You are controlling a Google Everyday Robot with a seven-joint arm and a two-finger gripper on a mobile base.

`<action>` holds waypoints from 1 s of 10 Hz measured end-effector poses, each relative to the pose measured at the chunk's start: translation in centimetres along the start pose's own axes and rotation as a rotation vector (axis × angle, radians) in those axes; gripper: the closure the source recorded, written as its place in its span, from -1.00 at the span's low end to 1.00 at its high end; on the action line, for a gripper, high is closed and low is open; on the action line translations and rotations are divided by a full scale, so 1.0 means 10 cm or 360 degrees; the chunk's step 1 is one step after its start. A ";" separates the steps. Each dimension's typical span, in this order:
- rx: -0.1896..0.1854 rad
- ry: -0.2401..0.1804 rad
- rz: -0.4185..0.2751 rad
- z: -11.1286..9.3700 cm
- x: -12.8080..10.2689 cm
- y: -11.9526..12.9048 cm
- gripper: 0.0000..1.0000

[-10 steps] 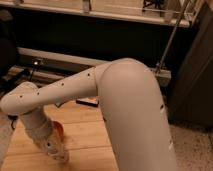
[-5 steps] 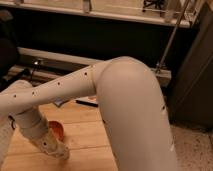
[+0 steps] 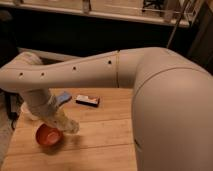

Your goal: Place the bottle in the ceramic bowl

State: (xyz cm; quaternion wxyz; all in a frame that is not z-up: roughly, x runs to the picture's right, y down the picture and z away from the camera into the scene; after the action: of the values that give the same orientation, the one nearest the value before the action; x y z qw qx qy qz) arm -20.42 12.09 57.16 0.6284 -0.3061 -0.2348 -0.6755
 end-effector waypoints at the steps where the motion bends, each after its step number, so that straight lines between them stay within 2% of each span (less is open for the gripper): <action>1: 0.0015 0.0016 -0.0027 -0.11 0.05 -0.03 1.00; 2: 0.0047 0.0029 -0.0066 -0.22 0.09 -0.11 1.00; 3: 0.0105 0.0033 -0.0129 -0.33 0.13 -0.24 1.00; 4: 0.0160 0.0028 -0.0189 -0.42 0.14 -0.38 1.00; 6: 0.0235 -0.0007 -0.0275 -0.50 0.15 -0.58 1.00; 8: 0.0262 -0.0100 -0.0354 -0.42 0.14 -0.76 1.00; 10: 0.0245 -0.0219 -0.0444 -0.16 0.13 -0.97 1.00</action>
State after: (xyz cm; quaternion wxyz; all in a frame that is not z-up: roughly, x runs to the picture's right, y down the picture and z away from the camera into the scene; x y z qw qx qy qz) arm -30.31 11.00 57.59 0.5326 -0.2670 -0.3685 -0.7136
